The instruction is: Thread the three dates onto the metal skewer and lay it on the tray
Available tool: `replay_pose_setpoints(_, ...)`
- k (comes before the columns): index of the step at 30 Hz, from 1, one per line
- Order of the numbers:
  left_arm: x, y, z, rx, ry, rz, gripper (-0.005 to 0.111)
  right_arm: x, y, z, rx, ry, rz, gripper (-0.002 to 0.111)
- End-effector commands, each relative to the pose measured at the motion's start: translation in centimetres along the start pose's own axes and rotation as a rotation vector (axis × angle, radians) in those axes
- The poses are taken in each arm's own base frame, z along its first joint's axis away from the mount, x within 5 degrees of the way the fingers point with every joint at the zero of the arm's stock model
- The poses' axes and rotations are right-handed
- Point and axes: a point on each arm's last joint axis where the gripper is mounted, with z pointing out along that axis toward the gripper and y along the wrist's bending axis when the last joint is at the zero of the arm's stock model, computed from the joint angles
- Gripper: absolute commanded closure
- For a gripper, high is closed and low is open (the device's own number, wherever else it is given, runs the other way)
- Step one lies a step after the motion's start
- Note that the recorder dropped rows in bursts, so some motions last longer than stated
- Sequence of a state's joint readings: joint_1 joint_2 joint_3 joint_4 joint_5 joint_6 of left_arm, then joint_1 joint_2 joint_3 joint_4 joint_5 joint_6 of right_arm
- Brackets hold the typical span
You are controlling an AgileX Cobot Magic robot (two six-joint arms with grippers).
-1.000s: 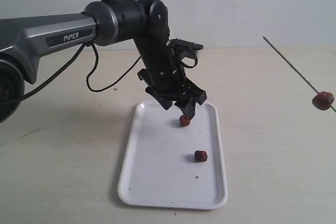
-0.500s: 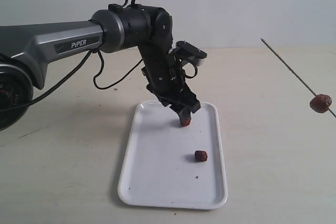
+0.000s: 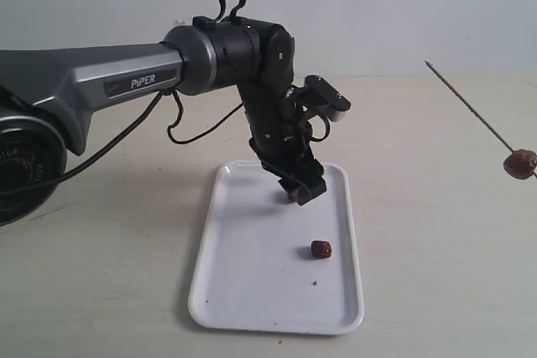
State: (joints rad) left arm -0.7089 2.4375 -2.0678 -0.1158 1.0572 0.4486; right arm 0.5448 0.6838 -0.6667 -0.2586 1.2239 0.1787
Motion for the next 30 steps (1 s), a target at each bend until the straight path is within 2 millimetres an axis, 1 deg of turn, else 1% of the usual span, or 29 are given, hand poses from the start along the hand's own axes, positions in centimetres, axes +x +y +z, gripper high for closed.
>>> replay_pose_setpoints(1, 0.0, 0.4, 0.2, -0.035, 0.002, 0.022, 0.043, -0.1, -0.1, -0.3, 0.007, -0.021, 0.008, 0.108)
replay_pose_setpoints(6, 0.3, 0.4, 1.4, -0.025, 0.024, 0.016, 0.043, -0.1, -0.1, -0.3, 0.007, -0.021, 0.008, 0.108)
replay_pose_setpoints(9, 0.4, 0.4, 1.7, -0.022, 0.03, 0.015, 0.043, -0.1, -0.1, -0.3, 0.007, -0.021, 0.008, 0.108)
replay_pose_setpoints(18, 0.0, 0.6, 1.6, -0.045, -0.007, 0.02, 0.043, -0.1, -0.2, -0.3, 0.009, -0.021, 0.005, 0.108)
replay_pose_setpoints(30, 0.0, 0.6, 1.6, -0.049, -0.014, 0.021, 0.052, -0.1, -0.2, -0.3, 0.009, -0.021, 0.005, 0.108)
